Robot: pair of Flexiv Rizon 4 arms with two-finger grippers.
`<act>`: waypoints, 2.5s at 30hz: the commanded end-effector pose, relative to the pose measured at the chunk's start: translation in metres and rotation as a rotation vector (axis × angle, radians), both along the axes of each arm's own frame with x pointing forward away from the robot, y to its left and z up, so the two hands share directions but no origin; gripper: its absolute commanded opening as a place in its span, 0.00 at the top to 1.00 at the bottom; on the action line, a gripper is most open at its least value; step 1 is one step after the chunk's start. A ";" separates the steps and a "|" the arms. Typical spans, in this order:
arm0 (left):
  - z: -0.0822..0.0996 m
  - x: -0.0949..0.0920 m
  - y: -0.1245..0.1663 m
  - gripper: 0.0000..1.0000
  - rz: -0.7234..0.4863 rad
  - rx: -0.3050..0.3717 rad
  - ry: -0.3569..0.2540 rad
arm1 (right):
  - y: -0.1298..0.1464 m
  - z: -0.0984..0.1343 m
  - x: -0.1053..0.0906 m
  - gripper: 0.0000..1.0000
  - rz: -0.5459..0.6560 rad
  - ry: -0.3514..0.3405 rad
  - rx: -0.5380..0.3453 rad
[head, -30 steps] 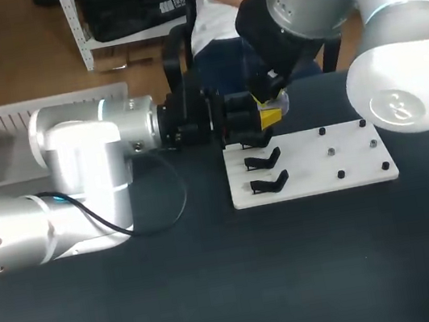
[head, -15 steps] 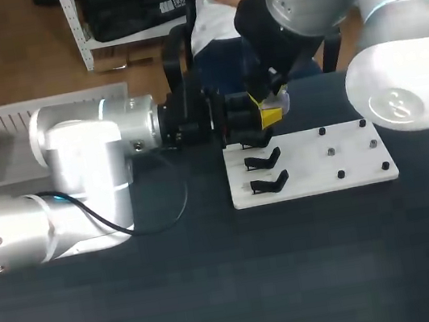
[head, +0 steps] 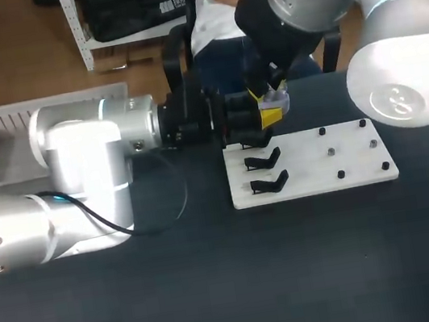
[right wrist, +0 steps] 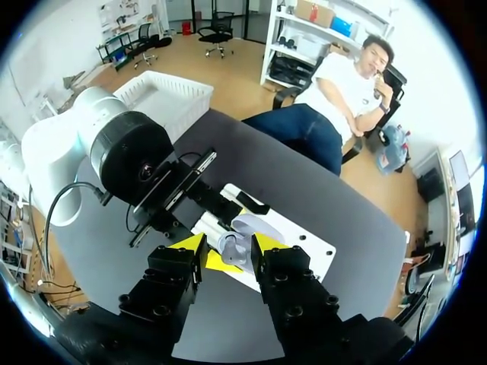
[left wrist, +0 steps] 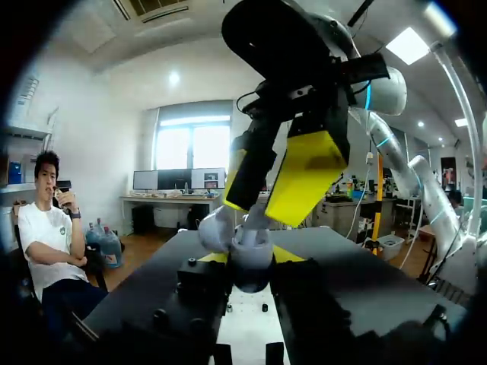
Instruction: Pick up each earbud case from the left stands, insert the matching earbuds, close the lid, and place the case in the box.
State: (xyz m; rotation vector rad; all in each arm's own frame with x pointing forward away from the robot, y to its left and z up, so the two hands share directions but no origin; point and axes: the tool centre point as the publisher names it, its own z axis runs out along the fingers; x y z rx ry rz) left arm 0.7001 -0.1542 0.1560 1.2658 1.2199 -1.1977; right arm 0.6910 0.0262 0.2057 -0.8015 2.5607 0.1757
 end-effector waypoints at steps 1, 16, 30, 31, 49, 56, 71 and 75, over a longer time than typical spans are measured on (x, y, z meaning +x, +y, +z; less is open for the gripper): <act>0.000 -0.002 0.000 1.00 0.006 -0.003 -0.003 | -0.003 0.005 -0.003 0.63 -0.008 -0.019 0.008; 0.000 -0.002 0.000 1.00 0.006 -0.003 -0.003 | -0.005 0.014 -0.035 0.80 -0.006 -0.027 0.039; 0.000 -0.002 0.000 1.00 0.006 -0.003 -0.003 | -0.010 -0.010 -0.034 0.81 -0.027 0.034 0.024; 0.000 -0.002 0.000 1.00 0.006 -0.003 -0.003 | -0.009 -0.011 -0.033 0.81 -0.027 0.036 0.024; 0.000 -0.002 0.000 1.00 0.006 -0.003 -0.003 | -0.001 -0.006 -0.020 0.78 -0.017 0.019 0.041; 0.000 -0.002 0.000 1.00 0.006 -0.003 -0.003 | -0.006 0.005 -0.018 0.78 -0.018 -0.008 0.039; 0.000 -0.002 0.000 1.00 0.006 -0.003 -0.003 | -0.017 0.008 -0.014 0.77 -0.072 -0.028 0.022; 0.000 -0.002 0.000 1.00 0.006 -0.003 -0.003 | -0.019 0.019 0.004 0.76 -0.087 -0.066 0.025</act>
